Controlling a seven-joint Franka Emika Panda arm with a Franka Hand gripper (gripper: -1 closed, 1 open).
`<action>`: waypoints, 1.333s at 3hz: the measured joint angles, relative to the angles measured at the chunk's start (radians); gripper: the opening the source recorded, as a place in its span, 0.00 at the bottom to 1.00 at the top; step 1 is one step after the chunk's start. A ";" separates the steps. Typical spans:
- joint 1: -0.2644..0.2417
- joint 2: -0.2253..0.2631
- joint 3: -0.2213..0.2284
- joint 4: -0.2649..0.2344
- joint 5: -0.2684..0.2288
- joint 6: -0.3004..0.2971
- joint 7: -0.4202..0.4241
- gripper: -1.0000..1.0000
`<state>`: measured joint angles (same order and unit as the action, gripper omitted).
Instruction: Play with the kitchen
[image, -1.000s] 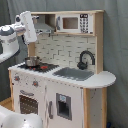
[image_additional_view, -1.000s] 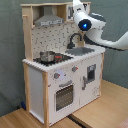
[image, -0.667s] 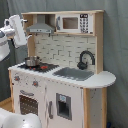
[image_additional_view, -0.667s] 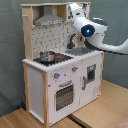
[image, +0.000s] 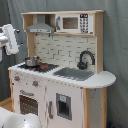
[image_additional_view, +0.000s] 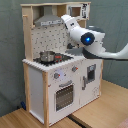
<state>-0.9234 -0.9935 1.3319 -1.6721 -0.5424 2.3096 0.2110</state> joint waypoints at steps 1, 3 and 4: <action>-0.005 0.031 0.011 0.023 0.085 0.000 -0.077 1.00; -0.023 0.112 0.044 0.048 0.244 -0.005 -0.192 1.00; -0.040 0.171 0.084 0.076 0.299 -0.036 -0.229 1.00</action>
<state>-0.9639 -0.8220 1.4162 -1.5963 -0.2432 2.2737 -0.0178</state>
